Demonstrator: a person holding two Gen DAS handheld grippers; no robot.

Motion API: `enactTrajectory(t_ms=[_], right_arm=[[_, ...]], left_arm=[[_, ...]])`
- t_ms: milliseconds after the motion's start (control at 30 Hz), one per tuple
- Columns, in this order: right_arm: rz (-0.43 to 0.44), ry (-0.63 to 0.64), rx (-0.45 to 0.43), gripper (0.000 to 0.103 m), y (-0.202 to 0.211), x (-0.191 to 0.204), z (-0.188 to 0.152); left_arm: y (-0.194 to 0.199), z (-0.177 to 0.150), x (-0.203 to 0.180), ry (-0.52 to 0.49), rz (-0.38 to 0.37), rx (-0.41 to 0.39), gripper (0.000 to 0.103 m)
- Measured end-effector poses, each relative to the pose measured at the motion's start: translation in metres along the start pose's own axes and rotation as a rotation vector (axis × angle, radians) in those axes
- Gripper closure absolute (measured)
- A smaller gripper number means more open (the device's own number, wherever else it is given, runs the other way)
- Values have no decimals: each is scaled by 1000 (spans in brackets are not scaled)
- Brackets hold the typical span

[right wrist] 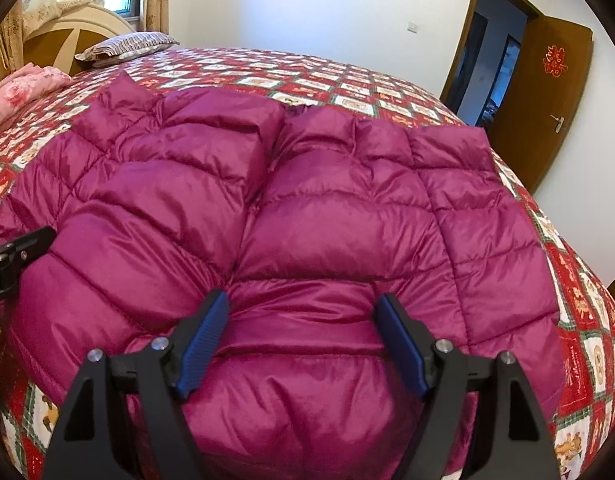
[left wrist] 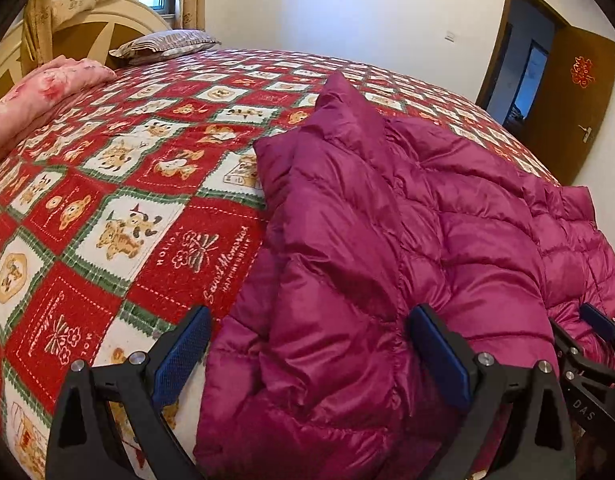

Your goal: Fold large clothes

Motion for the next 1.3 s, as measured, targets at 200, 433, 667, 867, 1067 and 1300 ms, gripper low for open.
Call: enactTrajectory(t_ms=[200, 433, 667, 867, 1067, 1300], right_arm=[[-18, 8, -11, 23, 1, 0, -1], [-19, -3, -9, 23, 2, 1, -2], [-24, 0, -7, 23, 5, 0, -4], [-24, 0, -28, 23, 21, -3, -16], [-29, 2, -22, 23, 15, 0, -15], [-32, 2, -15, 23, 21, -1, -19]], left_arm=[[-1, -1, -9, -35, -39, 8, 4], [-2, -2, -17, -60, -86, 14, 17], [0, -2, -23, -72, -145, 12, 51], [3, -3, -27, -82, -145, 5, 59], [1, -3, -23, -40, -114, -6, 54], [11, -2, -24, -45, -170, -25, 84]])
Point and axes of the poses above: each gripper's, at about its wrist camera, not at the fingertips, and y roughly against the way its jaws point, x to its left, z to its top, the point moved 8 cm from there along -y, roughly the way its jaws point, and after that the axes turned 14 degrees about -z, right-handed, at the moved point
